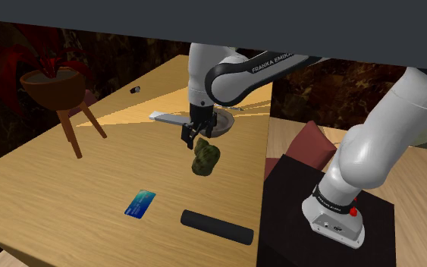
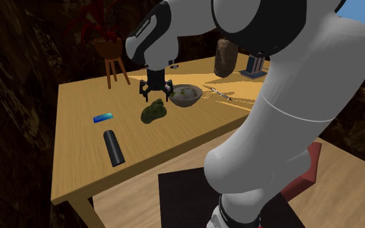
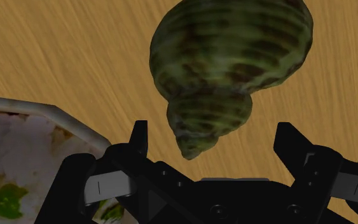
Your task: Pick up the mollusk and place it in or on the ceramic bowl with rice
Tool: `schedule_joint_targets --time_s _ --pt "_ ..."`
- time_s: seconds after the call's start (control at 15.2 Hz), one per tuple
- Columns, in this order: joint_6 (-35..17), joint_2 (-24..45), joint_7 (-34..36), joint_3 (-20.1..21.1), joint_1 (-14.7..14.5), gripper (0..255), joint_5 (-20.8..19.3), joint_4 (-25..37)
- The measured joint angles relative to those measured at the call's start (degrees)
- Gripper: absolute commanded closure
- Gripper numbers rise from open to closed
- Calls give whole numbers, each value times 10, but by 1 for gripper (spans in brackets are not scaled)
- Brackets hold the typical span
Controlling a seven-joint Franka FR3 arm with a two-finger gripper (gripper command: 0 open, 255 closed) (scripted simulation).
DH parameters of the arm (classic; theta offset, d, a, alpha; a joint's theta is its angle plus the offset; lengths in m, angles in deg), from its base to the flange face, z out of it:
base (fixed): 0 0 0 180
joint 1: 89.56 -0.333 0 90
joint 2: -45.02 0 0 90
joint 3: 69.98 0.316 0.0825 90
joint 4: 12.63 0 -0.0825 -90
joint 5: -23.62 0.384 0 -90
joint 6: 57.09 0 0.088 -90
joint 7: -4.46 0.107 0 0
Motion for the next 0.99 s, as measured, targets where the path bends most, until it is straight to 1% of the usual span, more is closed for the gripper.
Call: schedule_joint_targets --time_s 0.13,0.2,0.86,0.99 --pt "0 0 0 0 0 0 0 0" --pt "0 0 0 0 0 255 0 0" --pt "-1 -1 0 -1 0 255 0 1" --pt "10 -4 0 -1 0 255 1 7"
